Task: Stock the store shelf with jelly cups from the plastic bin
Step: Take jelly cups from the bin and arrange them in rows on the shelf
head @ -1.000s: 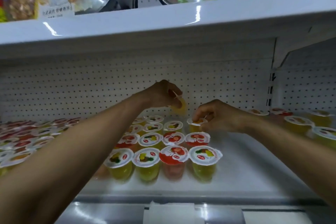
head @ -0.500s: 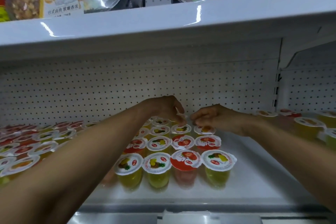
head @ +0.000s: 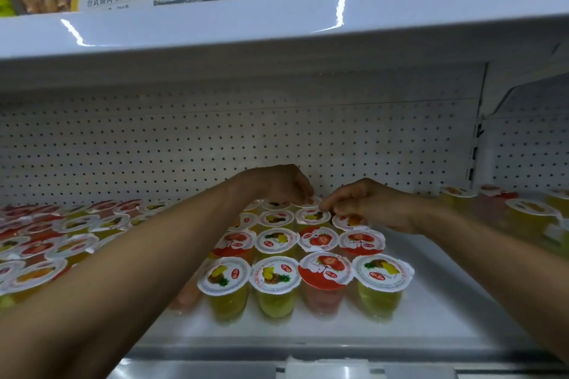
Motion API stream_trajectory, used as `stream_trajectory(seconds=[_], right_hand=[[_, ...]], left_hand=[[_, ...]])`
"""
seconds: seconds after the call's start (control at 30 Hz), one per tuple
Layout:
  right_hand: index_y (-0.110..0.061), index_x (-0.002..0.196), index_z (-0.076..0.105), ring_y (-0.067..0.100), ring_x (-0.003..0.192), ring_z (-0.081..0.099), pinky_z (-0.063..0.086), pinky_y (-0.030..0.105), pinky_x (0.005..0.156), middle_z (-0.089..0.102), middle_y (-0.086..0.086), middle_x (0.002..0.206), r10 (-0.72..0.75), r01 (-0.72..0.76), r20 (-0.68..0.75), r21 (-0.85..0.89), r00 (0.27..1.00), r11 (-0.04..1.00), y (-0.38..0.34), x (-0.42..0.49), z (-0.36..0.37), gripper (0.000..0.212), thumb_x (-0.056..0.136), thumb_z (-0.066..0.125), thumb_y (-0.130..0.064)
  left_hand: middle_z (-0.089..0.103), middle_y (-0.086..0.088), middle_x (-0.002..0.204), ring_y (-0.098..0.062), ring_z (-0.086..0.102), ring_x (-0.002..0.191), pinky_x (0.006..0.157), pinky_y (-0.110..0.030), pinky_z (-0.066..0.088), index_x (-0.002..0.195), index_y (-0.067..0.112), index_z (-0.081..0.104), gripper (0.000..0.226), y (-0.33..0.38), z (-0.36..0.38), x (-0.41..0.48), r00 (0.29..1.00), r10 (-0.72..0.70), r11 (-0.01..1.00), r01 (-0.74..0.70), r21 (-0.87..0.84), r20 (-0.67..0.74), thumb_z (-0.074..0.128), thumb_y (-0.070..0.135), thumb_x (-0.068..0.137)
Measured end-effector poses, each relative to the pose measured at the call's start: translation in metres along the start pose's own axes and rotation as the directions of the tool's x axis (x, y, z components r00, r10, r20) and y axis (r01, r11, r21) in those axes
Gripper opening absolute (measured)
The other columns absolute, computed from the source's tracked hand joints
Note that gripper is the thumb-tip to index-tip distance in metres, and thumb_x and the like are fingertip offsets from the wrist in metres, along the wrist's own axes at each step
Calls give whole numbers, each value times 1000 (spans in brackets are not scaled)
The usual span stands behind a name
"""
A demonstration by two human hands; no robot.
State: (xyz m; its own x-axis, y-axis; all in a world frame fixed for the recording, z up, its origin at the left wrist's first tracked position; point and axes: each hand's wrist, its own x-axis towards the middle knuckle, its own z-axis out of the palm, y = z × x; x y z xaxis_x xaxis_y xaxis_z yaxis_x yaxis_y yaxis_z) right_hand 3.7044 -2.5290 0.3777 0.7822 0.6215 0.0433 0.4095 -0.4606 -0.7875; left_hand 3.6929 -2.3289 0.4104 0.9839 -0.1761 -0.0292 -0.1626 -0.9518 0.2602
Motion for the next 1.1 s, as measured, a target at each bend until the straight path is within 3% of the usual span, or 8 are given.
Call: stream_trajectory(seconds=[0.23, 0.37, 0.43, 0.57, 0.8, 0.9, 1.03, 1.1], right_hand=[[-20, 108, 69, 6, 99, 64, 51, 18, 87, 69, -4, 110, -31, 34, -153, 15, 988, 999, 6, -7, -9, 25, 95, 54, -6], [-19, 112, 68, 14, 108, 57, 42, 23, 92, 63, -3, 118, -159, 6, -476, -306, 865, 952, 17, -12, -32, 23, 98, 51, -13], [-20, 123, 62, 24, 121, 48, 40, 31, 98, 57, 4, 131, -174, -155, -560, -491, 810, 857, 32, -15, -50, 28, 98, 48, -19], [-16, 143, 41, 34, 130, 34, 34, 36, 101, 41, 13, 143, 7, -427, -537, -665, 844, 613, 56, -22, -76, 47, 97, 45, -25], [-16, 142, 36, 31, 128, 42, 16, 44, 117, 45, 11, 140, 258, -551, -487, -734, 834, 397, 90, -22, -100, 48, 96, 41, -29], [-17, 140, 40, 26, 123, 48, 26, 39, 114, 50, 7, 136, 220, -481, -429, -750, 876, 455, 97, -23, -105, 47, 94, 44, -18], [-15, 141, 45, 23, 128, 46, 36, 19, 98, 44, 7, 145, 122, -305, -333, -580, 935, 755, 79, -17, -90, 50, 92, 56, -11], [-16, 137, 50, 21, 126, 48, 41, 23, 98, 46, 7, 142, 65, -204, -298, -464, 952, 862, 64, -14, -73, 52, 87, 65, -13]], left_hand=[[62, 10, 111, -3, 56, 96, 77, -12, 41, 120, 22, 68, 26, 10, 4, -30, 973, 164, 985, -169, -19, -162, 58, 23, 97], [57, 17, 111, -2, 55, 103, 89, -17, 43, 123, 27, 67, 30, 10, 17, -43, 981, 183, 983, -182, 10, -58, 55, 36, 97], [57, 12, 119, -6, 56, 109, 96, -25, 46, 123, 30, 66, 30, 8, 22, -44, 981, 188, 982, -186, 32, -53, 55, 39, 97], [56, 12, 122, -6, 56, 110, 98, -28, 47, 120, 29, 67, 26, 5, 25, -46, 976, 209, 978, -209, 8, -63, 59, 32, 96], [56, 13, 123, -5, 56, 112, 98, -25, 47, 122, 33, 65, 27, 9, 24, -55, 980, 185, 981, -188, -35, -74, 60, 32, 96], [53, 11, 129, -6, 51, 116, 95, -20, 41, 129, 33, 59, 36, 5, 21, -62, 977, 129, 991, -132, -6, -172, 61, 36, 94], [45, 7, 142, -10, 48, 124, 96, -21, 39, 138, 30, 50, 47, -3, 18, -62, 981, 35, 999, -41, -28, -193, 61, 39, 93], [42, 7, 147, -12, 46, 129, 101, -23, 38, 141, 32, 47, 49, -1, 20, -58, 987, 23, 999, -28, -30, -160, 59, 42, 94]])
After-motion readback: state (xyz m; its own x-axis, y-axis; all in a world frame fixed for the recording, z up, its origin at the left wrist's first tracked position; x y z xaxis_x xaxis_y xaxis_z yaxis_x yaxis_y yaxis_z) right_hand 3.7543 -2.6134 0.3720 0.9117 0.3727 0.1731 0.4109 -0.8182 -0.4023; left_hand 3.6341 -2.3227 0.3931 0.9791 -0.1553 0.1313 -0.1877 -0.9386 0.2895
